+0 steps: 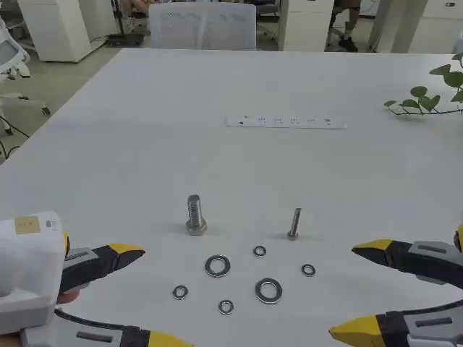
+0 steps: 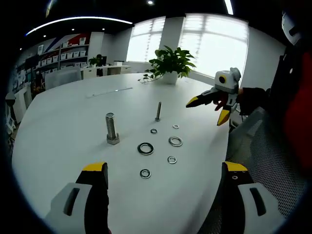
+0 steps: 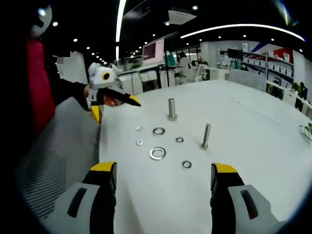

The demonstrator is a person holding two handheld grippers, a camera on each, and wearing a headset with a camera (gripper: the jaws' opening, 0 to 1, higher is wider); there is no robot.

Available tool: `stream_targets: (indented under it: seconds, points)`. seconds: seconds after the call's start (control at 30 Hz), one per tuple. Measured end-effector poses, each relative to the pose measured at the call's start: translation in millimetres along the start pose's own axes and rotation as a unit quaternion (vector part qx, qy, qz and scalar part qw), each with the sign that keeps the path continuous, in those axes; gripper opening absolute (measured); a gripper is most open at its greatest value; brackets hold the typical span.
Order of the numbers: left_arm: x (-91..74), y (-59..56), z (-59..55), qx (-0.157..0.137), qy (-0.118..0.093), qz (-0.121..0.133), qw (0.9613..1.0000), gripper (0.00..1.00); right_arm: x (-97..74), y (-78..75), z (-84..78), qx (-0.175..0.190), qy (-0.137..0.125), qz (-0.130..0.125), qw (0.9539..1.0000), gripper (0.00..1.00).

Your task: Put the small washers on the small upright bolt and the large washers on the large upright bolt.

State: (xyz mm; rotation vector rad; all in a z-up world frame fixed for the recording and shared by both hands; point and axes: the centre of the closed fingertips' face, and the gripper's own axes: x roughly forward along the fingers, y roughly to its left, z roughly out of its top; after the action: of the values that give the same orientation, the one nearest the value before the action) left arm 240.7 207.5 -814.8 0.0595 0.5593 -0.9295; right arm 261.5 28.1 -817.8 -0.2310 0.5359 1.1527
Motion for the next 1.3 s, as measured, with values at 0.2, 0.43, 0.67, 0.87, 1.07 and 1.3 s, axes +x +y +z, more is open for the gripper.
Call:
stream_targets:
  seconds: [0.2, 0.43, 0.67, 0.87, 1.07, 1.3]
  points:
    - [0.5, 1.0, -1.1, 0.0, 0.001, 0.0, 1.0, 0.95, 0.7, 0.2, -1.0, 0.001, 0.0, 0.0, 1.0, 0.79]
    - [0.7, 2.0, -1.5, -0.001, 0.001, 0.001, 1.0, 0.95, 2.3, 0.1, -2.2, 0.001, 0.003, 0.002, 1.0, 0.79]
    - [0.7, 2.3, -1.6, -0.002, 0.002, 0.002, 1.0, 0.95, 2.4, -0.1, -2.1, 0.0, 0.003, 0.004, 1.0, 0.78]
    - [0.8, 2.5, -1.7, -0.002, 0.002, 0.003, 1.0, 0.95, 2.6, 1.0, -3.3, 0.0, 0.006, 0.007, 1.0, 0.78]
    - [0.9, 2.0, -2.0, -0.001, 0.003, 0.002, 1.0, 0.95, 2.2, 0.7, -3.7, 0.0, 0.007, 0.007, 1.0, 0.78]
    - [0.8, 1.4, -2.4, -0.002, 0.004, 0.0, 1.0, 0.94, 3.0, 2.3, -5.2, 0.001, 0.01, 0.009, 0.9999, 0.78]
